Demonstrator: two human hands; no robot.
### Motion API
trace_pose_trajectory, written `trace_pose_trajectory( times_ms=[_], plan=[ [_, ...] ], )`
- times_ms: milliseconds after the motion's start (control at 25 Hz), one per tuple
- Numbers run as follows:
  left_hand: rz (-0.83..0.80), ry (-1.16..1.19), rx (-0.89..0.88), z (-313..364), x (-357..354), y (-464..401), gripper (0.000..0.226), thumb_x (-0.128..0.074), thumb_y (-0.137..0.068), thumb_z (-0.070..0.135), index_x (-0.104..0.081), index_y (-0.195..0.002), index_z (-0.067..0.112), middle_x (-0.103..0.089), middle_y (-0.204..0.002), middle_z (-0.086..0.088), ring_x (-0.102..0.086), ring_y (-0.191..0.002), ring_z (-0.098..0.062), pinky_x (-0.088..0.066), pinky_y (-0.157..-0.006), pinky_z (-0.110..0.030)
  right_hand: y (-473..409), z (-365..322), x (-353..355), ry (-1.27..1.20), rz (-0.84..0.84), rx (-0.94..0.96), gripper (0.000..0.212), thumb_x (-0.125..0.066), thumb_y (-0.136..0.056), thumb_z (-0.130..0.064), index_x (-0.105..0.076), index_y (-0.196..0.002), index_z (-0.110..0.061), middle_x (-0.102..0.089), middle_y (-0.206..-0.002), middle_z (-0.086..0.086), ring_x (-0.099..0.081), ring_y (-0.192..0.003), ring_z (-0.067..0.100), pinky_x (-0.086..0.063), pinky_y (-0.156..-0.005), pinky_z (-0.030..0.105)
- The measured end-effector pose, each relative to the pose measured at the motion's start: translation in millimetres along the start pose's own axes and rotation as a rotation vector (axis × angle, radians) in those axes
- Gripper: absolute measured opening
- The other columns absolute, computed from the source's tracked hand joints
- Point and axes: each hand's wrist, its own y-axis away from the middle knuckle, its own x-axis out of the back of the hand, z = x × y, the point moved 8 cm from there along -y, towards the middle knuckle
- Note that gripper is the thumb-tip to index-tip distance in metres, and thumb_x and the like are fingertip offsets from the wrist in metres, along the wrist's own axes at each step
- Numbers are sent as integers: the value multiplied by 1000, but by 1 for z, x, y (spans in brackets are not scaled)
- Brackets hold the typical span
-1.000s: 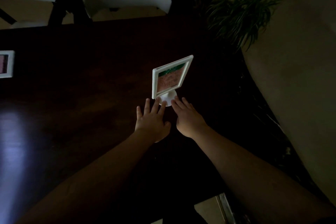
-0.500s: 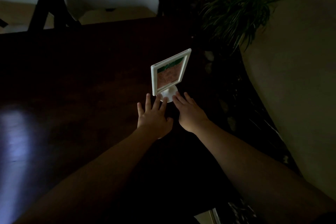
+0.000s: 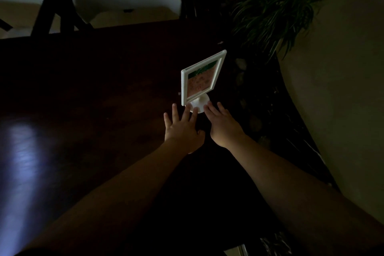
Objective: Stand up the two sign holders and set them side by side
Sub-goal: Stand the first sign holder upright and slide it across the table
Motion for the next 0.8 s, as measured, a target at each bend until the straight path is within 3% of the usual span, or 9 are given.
trace_pose_trajectory(
  times_ms=[360, 560, 800],
  plan=[
    [8, -2, -8, -16, 1, 20, 81, -30, -92, 64, 5, -156, 30, 10, -166, -1, 17, -147, -39, -3, -116, -64, 1, 2, 3, 31, 32, 26, 73, -47, -97, -10, -7, -158, -18, -1, -167, -1, 2, -152, 25, -13, -121, 43],
    [44, 26, 45, -35, 11, 44, 80, -31, -93, 66, 3, -156, 31, 7, -166, -2, 13, -148, -38, -9, -116, -64, 9, -9, 8, 26, 99, 71, 64, -44, -101, -33, -17, -157, -20, -11, -167, 2, -10, -151, 27, -23, -117, 44],
    [74, 44, 108, -82, 24, 81, 84, -29, -91, 72, 5, -156, 32, 8, -166, -2, 13, -148, -39, -11, -115, -66, 20, -57, 9, 31, 127, 150, 70, -45, -96, -54, -22, -156, -26, -17, -165, 4, -15, -150, 27, -29, -113, 45]
  ],
)
